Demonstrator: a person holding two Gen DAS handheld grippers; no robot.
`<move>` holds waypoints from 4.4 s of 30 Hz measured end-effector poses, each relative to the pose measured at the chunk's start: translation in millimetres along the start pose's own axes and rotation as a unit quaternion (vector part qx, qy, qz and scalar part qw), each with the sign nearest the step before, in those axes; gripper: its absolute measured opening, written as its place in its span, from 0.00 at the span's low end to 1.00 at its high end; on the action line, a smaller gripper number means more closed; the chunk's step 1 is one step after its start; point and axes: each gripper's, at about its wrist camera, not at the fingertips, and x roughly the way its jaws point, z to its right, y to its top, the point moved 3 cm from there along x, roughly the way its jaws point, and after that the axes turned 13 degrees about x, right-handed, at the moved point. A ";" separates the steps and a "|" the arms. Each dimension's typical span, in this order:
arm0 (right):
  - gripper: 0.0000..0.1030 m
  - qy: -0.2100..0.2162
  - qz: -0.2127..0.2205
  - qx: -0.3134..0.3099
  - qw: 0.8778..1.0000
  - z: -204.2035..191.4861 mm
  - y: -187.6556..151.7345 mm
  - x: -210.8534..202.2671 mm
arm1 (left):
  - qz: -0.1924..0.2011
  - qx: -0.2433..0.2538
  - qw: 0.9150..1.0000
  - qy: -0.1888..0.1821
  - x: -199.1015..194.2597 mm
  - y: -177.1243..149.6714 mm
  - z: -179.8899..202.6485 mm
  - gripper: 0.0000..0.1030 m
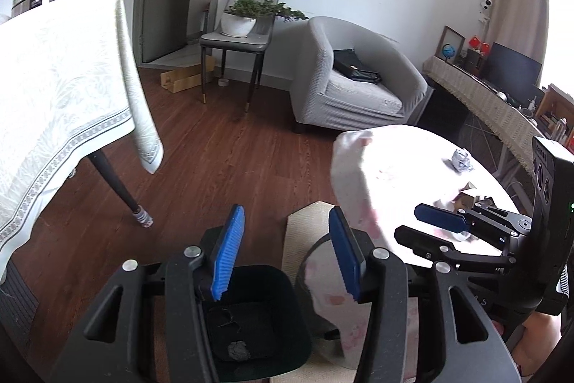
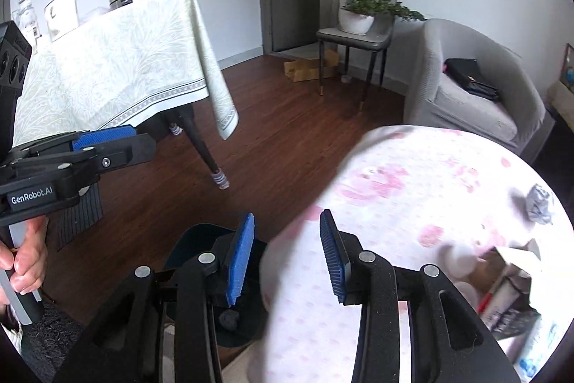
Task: Collect trash
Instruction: 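Move both open tools back over the table, then grasp the blue snack bag with the right tool while the left tool grasps the slip, then carry the snack bag and the slip with box over the green bin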
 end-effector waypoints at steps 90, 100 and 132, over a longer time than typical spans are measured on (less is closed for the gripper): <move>0.44 -0.143 -0.002 0.230 0.963 270.7 -77.7 -110.7 | -0.092 0.154 0.984 0.009 129.1 56.8 306.7 0.86; 0.44 -0.136 -0.005 0.234 0.963 270.0 -77.1 -112.1 | -0.076 0.126 0.989 -0.022 115.4 62.8 295.8 0.81; 0.25 -0.107 0.053 0.242 0.963 256.4 -38.1 -119.6 | -0.008 0.092 0.994 -0.052 60.7 74.2 230.3 0.80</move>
